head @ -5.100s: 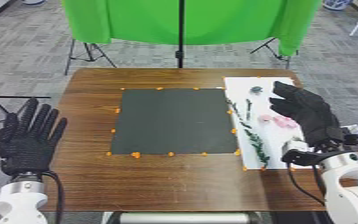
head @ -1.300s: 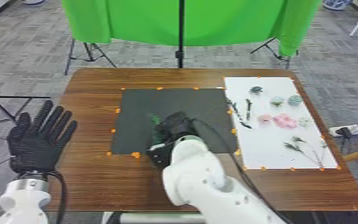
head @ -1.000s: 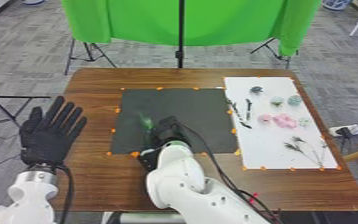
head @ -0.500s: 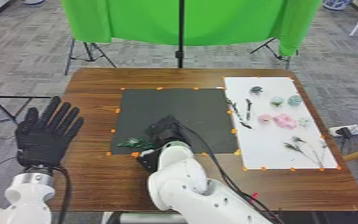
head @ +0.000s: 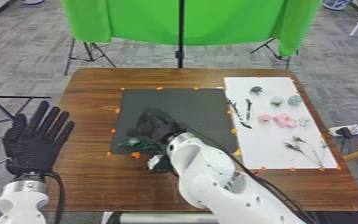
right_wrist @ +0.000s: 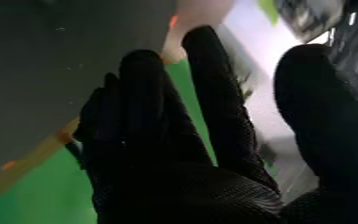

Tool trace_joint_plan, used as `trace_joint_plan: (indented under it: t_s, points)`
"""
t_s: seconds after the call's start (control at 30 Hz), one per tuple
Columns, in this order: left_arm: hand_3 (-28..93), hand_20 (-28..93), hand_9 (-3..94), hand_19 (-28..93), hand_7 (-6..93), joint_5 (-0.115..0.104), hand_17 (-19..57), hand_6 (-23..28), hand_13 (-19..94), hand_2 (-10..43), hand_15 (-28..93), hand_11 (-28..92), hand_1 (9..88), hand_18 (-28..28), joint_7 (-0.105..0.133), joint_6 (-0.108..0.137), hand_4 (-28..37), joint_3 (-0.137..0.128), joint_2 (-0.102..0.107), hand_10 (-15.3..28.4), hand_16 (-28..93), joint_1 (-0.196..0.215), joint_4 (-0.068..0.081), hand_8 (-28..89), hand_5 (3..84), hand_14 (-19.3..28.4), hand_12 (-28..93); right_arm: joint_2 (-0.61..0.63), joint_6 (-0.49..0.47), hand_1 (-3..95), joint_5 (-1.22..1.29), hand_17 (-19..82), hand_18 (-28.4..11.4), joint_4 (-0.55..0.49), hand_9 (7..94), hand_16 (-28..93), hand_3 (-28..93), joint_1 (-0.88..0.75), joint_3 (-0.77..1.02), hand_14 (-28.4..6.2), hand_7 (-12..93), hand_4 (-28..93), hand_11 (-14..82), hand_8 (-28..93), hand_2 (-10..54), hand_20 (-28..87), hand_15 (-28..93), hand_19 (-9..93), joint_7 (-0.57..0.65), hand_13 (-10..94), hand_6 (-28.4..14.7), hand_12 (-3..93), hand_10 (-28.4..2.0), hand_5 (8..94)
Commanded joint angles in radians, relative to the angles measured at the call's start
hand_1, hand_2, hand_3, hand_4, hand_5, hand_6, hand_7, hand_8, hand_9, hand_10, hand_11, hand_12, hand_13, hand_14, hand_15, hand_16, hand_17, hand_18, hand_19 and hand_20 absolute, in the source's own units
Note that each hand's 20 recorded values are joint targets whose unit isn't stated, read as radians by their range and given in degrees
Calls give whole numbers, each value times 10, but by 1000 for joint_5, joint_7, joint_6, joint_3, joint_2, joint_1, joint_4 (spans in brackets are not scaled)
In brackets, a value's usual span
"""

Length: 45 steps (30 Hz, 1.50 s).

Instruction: Arrange flowers

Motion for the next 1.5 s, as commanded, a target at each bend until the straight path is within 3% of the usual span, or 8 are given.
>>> trace_joint_plan:
  t_s: [0.03, 0.17, 0.33, 0.57, 0.67, 0.97, 1.5]
  points:
    - [759, 133, 317, 197, 86, 1, -37, 61, 241, 149, 186, 116, 229, 115, -10, 6, -283, 13, 2, 117, -30, -2, 1, -83, 399, 118, 94, -36, -173, 325, -19, 227, -269, -14, 418, 156, 744, -2, -20, -224, 101, -202, 115, -112, 7, 465, 756, 857, 95, 423, -52, 149, -238, 703]
    - [759, 133, 316, 198, 86, 0, -37, 61, 242, 149, 188, 116, 229, 115, -7, 8, -283, 14, -2, 116, -30, -3, 1, -83, 399, 119, 94, -37, -193, 322, -12, 230, -271, 8, 413, 146, 734, -2, -24, -226, 100, -197, 108, -110, 8, 472, 747, 858, 97, 424, -55, 143, -239, 712]
    - [761, 133, 316, 199, 87, 1, -37, 62, 242, 149, 190, 117, 229, 115, -4, 11, -283, 10, -1, 115, -30, -3, 1, -84, 399, 120, 94, -45, -190, 321, -20, 235, -272, 37, 382, 131, 738, -4, -22, -225, 87, -194, 96, -111, 17, 474, 719, 860, 107, 416, -55, 137, -236, 648]
    - [759, 134, 314, 199, 88, 5, -37, 62, 242, 151, 194, 118, 230, 115, -22, 7, -283, 19, 2, 116, -29, -19, 8, -83, 400, 121, 94, -64, -232, 323, 9, 245, -269, 56, 439, 134, 755, -5, -7, -224, 69, -204, 131, -109, 35, 468, 707, 863, 127, 424, -106, 146, -238, 595]
    - [758, 135, 314, 201, 88, 19, -38, 62, 242, 153, 198, 119, 231, 116, -28, 8, -283, 23, 3, 117, -27, -25, 10, -83, 400, 123, 95, -70, -238, 323, 4, 251, -268, 70, 444, 138, 765, 3, -8, -222, 61, -209, 134, -108, 45, 464, 706, 867, 127, 433, -121, 147, -242, 591]
    - [759, 135, 315, 205, 88, 17, -39, 63, 244, 154, 204, 121, 232, 116, -37, 3, -283, 27, 10, 117, -27, -40, 17, -84, 400, 124, 97, -80, -210, 318, -1, 259, -268, 112, 459, 159, 770, 31, -14, -222, 37, -212, 151, -106, 43, 459, 724, 881, 138, 445, -162, 157, -248, 543]
    - [757, 135, 314, 208, 88, 11, -41, 63, 246, 156, 212, 122, 235, 117, -48, 2, -283, 40, 13, 117, -26, -55, 25, -83, 399, 127, 98, -103, -171, 311, 3, 264, -268, 140, 453, 160, 773, 24, -9, -220, 31, -211, 157, -99, 43, 442, 723, 890, 168, 445, -171, 157, -251, 509]
